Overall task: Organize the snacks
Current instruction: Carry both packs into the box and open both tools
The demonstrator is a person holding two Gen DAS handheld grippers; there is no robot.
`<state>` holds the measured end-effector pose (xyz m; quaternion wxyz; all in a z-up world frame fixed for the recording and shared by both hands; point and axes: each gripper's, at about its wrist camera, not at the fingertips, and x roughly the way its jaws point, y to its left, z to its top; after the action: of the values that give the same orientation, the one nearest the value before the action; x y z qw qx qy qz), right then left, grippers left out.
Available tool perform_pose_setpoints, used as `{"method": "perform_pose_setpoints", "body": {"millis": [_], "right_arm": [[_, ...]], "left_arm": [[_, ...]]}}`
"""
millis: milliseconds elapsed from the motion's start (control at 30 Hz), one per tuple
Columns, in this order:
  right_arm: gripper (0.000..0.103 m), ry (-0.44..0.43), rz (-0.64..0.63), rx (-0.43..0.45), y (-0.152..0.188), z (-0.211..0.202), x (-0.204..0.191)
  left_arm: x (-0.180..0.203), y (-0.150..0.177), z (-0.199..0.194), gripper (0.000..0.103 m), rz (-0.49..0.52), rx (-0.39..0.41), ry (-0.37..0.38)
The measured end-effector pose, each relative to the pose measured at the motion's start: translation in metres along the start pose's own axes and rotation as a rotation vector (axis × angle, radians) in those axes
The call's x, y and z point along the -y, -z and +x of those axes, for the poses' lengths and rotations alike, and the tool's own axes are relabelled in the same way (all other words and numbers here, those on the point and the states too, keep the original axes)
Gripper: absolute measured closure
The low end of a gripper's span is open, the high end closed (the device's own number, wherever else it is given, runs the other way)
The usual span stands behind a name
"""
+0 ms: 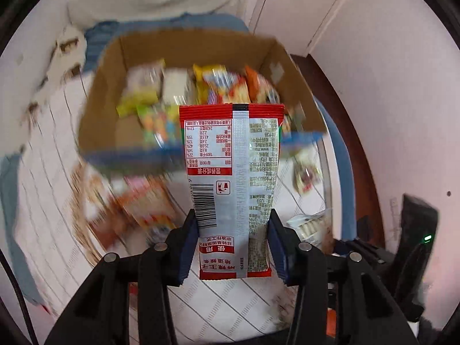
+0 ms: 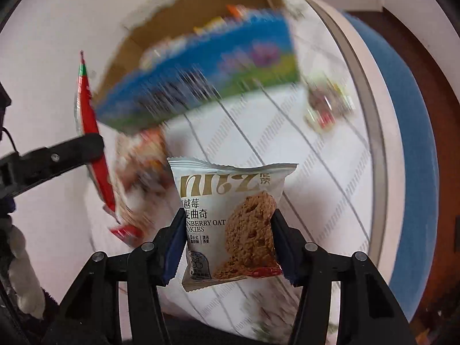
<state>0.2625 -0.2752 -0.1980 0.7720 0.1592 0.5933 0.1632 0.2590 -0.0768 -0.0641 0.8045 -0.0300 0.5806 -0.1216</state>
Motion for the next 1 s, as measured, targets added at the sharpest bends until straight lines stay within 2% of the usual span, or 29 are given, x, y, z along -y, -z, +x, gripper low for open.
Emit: {"method": "perform_pose_setpoints", "body": {"millis": [167,333,533,600,733,767,800,833,867,900,1000], "right_arm": [[0.044,-0.03,-0.057,0.09,-0.074,-0.015,-0.03],[0.044,-0.008,-0.091,0.14,-0.147,-0.012,-0.047],[0.044,0.073,-0.093,0.115,-0.241,0.019,-0.041],[0.044,0.104,-0.084,0.094,-0.264,0.034,-0.038],[0.044,0.157,-0.039,0.024,-0.308,0.065,-0.021],[0.036,0.179,-0.031,0.01,-0.315,0.073,-0.018],[0.013,0.196,-0.028,-0.001,-0.321,0.079,-0.016],[0.004,0.215,-0.03,-0.007,-0.325,0.084,-0.015],[0.002,0.232,-0.034,-0.007,-0.328,0.088,-0.013],[0.002,0.243,-0.037,-0.009,-0.33,0.091,-0.012],[0.002,0.255,-0.042,-0.014,-0.328,0.095,-0.01]], "left_arm": [[-0.034,-0.048,-0.001,0.06,0.007,0.005,-0.107],[-0.071,-0.091,0.027,0.06,-0.026,-0.073,-0.202],[-0.098,-0.116,0.073,0.059,-0.066,-0.179,-0.247],[-0.101,-0.124,0.082,0.057,-0.064,-0.194,-0.285],[-0.111,-0.131,0.101,0.052,-0.102,-0.244,-0.281],[-0.115,-0.132,0.106,0.051,-0.127,-0.259,-0.268],[-0.117,-0.132,0.109,0.047,-0.141,-0.267,-0.259],[-0.118,-0.131,0.11,0.039,-0.149,-0.268,-0.257],[-0.118,-0.132,0.111,0.02,-0.149,-0.262,-0.261],[-0.118,-0.133,0.11,0.015,-0.146,-0.25,-0.252],[-0.117,-0.133,0.11,0.013,-0.146,-0.241,-0.245]]}}
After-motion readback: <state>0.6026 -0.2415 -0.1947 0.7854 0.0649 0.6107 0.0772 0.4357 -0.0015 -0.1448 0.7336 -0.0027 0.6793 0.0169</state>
